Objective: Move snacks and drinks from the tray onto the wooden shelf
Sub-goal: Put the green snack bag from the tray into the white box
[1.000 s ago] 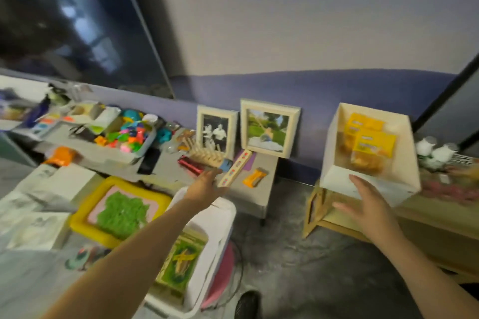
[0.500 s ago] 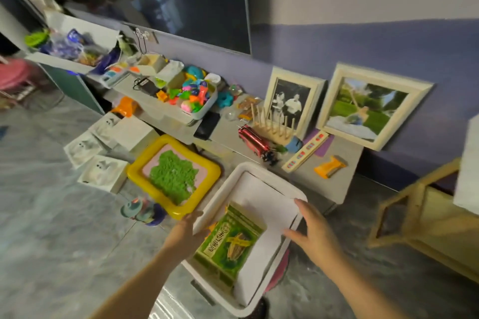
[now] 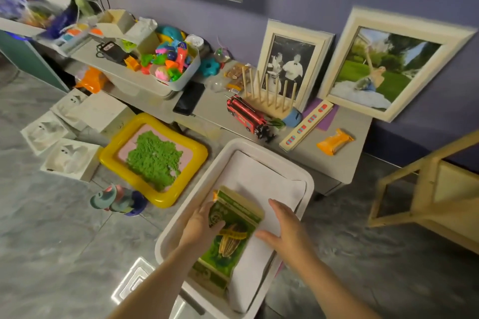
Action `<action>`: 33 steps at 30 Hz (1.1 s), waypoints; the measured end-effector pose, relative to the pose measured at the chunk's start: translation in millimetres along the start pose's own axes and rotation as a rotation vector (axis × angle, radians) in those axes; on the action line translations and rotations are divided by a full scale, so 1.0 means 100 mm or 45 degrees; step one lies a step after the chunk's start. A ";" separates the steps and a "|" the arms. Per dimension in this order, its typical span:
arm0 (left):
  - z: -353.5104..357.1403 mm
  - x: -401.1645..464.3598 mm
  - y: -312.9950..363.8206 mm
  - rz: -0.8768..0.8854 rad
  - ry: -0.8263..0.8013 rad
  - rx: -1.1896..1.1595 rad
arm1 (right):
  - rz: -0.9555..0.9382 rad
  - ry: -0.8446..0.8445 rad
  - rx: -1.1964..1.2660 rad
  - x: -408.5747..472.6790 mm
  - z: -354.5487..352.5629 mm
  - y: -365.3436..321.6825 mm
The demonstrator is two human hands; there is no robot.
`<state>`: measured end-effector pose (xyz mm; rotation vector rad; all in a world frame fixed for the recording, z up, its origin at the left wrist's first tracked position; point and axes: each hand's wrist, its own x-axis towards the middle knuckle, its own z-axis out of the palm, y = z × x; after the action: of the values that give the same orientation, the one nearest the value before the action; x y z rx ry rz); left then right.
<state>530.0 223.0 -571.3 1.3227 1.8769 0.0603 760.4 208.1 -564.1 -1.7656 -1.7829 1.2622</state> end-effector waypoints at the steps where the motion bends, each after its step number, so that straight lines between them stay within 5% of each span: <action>1: -0.01 0.02 -0.01 -0.020 -0.005 -0.004 | -0.005 0.015 -0.002 0.01 0.02 0.01; 16: -0.55 -0.36 0.46 -0.019 0.075 -0.639 | 0.150 0.029 0.075 -0.34 -0.22 -0.34; 23: -1.22 -0.79 1.70 0.221 -0.227 -0.980 | 0.183 0.157 0.238 -0.60 -1.29 -1.05; 33: -1.19 -1.53 3.99 0.807 -0.229 -0.666 | 0.199 0.780 0.122 -1.34 -3.04 -1.27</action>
<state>776.3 325.6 -217.2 1.4267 1.1219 0.6853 934.2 211.4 -254.3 -1.9832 -1.2378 0.7191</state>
